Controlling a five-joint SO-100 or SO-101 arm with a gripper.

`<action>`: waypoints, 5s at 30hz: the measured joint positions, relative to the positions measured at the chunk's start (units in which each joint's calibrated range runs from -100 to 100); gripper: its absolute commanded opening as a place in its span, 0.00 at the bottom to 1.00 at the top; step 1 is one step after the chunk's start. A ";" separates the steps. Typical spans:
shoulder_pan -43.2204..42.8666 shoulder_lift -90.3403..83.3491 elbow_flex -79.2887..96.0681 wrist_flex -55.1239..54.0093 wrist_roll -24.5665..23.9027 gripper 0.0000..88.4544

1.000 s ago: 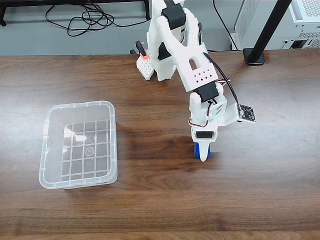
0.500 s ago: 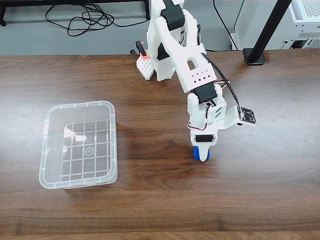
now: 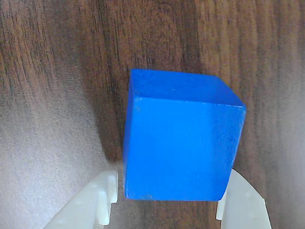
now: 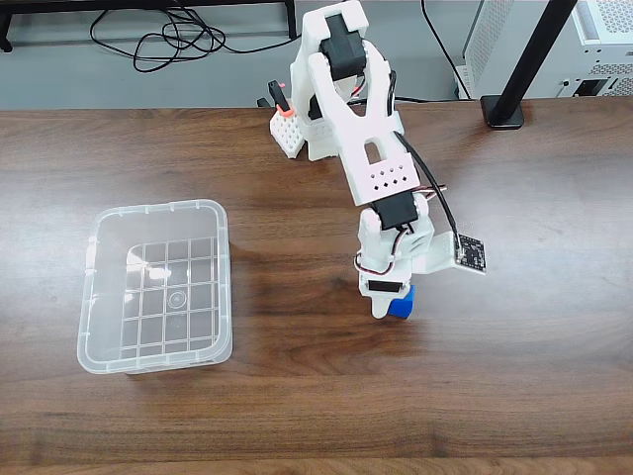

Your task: Pick and place a cube

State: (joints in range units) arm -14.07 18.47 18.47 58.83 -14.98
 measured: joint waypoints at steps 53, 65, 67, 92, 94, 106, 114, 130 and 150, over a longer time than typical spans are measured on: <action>-4.68 16.62 -28.29 18.38 13.88 0.16; 0.87 16.79 -48.29 29.99 14.14 0.16; 2.85 16.79 -54.05 32.87 14.14 0.16; 46.93 17.22 -74.14 39.73 18.95 0.17; 48.12 19.37 -73.60 39.73 19.05 0.17; 48.51 32.63 -72.79 39.73 19.05 0.40; 48.12 32.63 -72.79 39.73 21.14 0.41; 38.53 3.62 -53.87 39.73 23.17 0.41; 14.11 -68.19 45.14 -0.68 19.47 0.13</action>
State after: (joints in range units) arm 0.04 -49.72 63.60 58.15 4.49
